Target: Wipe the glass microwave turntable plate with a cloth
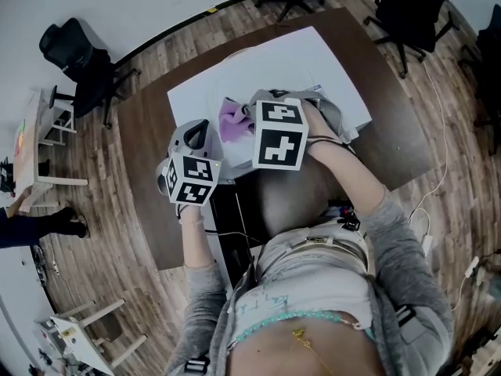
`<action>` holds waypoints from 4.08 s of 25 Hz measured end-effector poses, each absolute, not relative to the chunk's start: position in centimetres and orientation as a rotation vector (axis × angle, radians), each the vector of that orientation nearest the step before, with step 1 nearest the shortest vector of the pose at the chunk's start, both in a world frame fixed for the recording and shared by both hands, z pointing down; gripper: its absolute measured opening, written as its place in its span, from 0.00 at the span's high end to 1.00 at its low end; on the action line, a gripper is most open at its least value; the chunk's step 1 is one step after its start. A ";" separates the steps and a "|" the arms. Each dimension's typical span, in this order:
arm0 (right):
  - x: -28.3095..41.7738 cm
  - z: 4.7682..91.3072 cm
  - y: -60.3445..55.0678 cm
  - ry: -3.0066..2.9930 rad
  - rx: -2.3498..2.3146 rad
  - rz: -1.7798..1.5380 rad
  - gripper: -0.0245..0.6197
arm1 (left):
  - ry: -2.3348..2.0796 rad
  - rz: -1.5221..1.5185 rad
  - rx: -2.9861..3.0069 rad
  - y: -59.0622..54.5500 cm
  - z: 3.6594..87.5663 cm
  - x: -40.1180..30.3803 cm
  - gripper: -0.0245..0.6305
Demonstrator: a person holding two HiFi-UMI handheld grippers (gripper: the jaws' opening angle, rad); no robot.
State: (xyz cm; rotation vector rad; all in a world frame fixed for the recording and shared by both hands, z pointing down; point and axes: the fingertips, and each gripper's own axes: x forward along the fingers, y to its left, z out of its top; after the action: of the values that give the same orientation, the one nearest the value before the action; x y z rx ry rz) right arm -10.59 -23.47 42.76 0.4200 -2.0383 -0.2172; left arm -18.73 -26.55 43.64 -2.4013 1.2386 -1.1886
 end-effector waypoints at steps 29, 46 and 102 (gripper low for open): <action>-4.1 39.0 -25.1 -2.603 0.900 0.016 0.80 | 1.597 -0.741 -2.499 -23.5 37.7 -13.1 0.96; -0.9 36.4 -23.2 -2.740 0.981 0.001 0.80 | 1.690 -0.397 -2.541 -20.9 34.4 -6.2 0.96; 3.4 31.1 -17.2 -2.836 0.887 -0.141 0.80 | 1.735 -0.243 -2.451 -15.0 29.2 0.7 0.96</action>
State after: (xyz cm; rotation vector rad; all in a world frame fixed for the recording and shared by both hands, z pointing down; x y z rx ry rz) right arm 3.37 -17.15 31.13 0.8869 -2.8359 -0.1407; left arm 0.70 -15.04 29.20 -2.4512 1.7353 -0.2428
